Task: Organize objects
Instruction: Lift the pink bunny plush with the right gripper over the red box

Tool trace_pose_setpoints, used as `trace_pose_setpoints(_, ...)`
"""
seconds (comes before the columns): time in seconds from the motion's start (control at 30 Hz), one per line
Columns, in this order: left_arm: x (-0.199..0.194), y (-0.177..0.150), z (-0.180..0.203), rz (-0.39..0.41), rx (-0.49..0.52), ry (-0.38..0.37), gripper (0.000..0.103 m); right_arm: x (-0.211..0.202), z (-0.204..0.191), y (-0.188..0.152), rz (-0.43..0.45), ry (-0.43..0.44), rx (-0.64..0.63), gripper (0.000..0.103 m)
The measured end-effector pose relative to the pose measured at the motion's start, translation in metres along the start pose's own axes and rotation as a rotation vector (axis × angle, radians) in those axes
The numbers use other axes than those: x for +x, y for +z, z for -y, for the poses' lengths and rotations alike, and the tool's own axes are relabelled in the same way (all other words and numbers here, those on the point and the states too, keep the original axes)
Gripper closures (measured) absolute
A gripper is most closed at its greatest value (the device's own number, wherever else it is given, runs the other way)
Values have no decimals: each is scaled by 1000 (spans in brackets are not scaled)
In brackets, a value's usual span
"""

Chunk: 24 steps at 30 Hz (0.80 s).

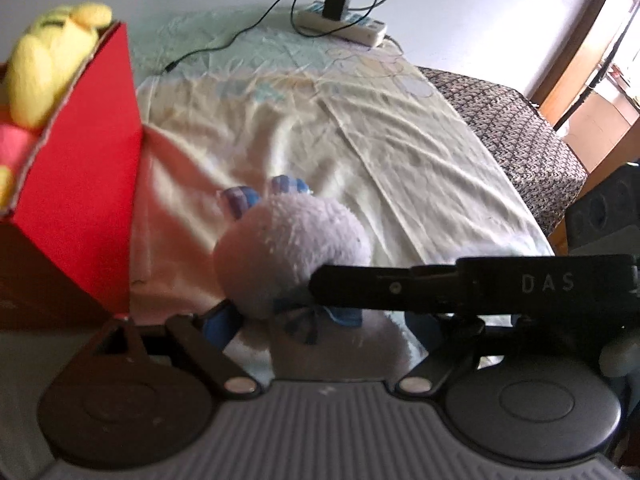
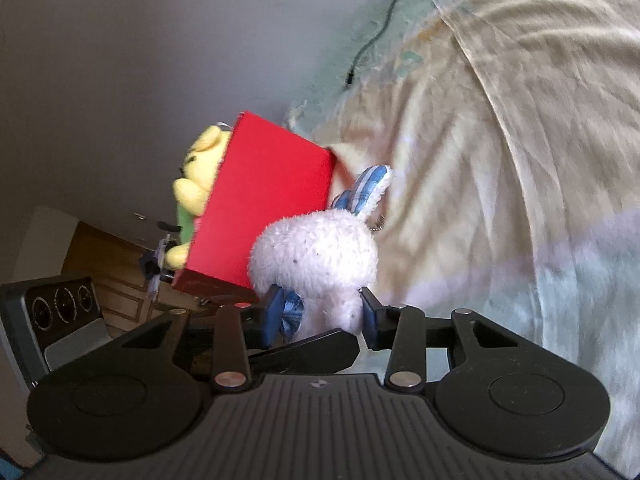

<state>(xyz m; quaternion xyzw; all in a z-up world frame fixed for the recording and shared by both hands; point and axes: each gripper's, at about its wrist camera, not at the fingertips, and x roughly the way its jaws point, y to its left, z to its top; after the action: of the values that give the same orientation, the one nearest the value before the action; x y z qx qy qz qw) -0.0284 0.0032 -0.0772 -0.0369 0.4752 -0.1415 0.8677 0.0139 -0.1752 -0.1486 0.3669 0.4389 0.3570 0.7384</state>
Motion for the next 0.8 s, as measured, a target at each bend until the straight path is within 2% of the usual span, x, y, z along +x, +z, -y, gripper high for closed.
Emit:
trace_pose_setpoints(0.17, -22, 2, 6, 62, 24, 21, 17, -5, -21, 2, 47, 41, -44, 60)
trace_pose_setpoints(0.47, -72, 14, 2, 224, 69, 52, 17, -10, -66, 11, 127, 118, -147, 60)
trace_pose_setpoints(0.8, -125, 11, -39, 355, 117, 84, 16, 24, -125, 1, 191, 172, -270, 60)
